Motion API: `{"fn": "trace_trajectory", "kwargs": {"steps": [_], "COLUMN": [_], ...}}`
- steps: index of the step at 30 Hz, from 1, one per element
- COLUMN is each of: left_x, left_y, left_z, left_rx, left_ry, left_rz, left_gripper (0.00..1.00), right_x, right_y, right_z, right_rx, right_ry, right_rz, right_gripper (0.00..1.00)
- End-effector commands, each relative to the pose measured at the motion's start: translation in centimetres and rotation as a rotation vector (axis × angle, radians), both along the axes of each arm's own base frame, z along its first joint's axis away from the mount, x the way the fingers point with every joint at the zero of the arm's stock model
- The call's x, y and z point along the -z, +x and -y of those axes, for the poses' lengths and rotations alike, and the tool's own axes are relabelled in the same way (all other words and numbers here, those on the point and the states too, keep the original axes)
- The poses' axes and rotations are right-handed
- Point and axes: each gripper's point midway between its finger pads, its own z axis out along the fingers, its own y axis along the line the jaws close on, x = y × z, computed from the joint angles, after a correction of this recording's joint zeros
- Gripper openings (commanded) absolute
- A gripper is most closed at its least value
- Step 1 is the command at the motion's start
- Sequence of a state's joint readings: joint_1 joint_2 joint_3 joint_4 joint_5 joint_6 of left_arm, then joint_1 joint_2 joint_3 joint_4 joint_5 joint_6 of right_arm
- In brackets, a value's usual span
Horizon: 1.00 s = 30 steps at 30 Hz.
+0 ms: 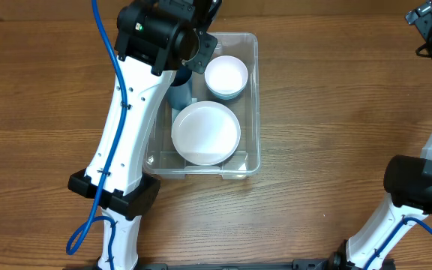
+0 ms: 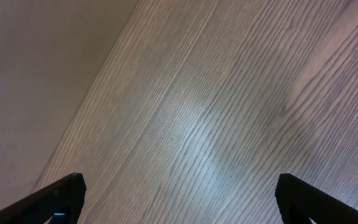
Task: Pack container
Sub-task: 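Carry the teal cup over the bin and drop it into the other teal cup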
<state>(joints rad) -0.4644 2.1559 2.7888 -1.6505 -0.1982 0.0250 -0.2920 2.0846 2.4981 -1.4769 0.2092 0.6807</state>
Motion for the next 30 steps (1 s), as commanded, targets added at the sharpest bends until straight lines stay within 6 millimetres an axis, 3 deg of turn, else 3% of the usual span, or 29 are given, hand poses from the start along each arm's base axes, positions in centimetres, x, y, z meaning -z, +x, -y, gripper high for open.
{"fn": "trace_trajectory", "kwargs": {"steps": [1,6,12,15,30], "left_x": [-0.6,-1.1,-5.2,-6.2,-3.7], "left_y": [-0.7,-0.6,-1.6,-2.5,-2.6], "left_z": [-0.3,-0.2,-0.9,-1.3,-1.4], "left_rx": [-0.019,-0.02,-0.023,-0.022,-0.034], "left_ry": [-0.029,-0.038,-0.087,-0.097,-0.059], "left_rz": [-0.004,0.014,0.128,0.143,0.054], "left_gripper": [0.04,0.04,0.04,0.04,0.04], "right_x": [-0.9,-0.9,-0.9,-0.9,-0.9], "right_y": [-0.1,-0.1,-0.1,-0.1,-0.1], "right_z": [-0.1,-0.1,-0.1,-0.1,-0.1], "right_rx": [0.007,0.007,0.007,0.007,0.007], "right_ry": [-0.009,-0.009,-0.009,-0.009,-0.009], "right_rz": [0.025,0.026,0.025,0.025,0.025], "right_gripper": [1.0,1.0,1.0,1.0,1.0]}}
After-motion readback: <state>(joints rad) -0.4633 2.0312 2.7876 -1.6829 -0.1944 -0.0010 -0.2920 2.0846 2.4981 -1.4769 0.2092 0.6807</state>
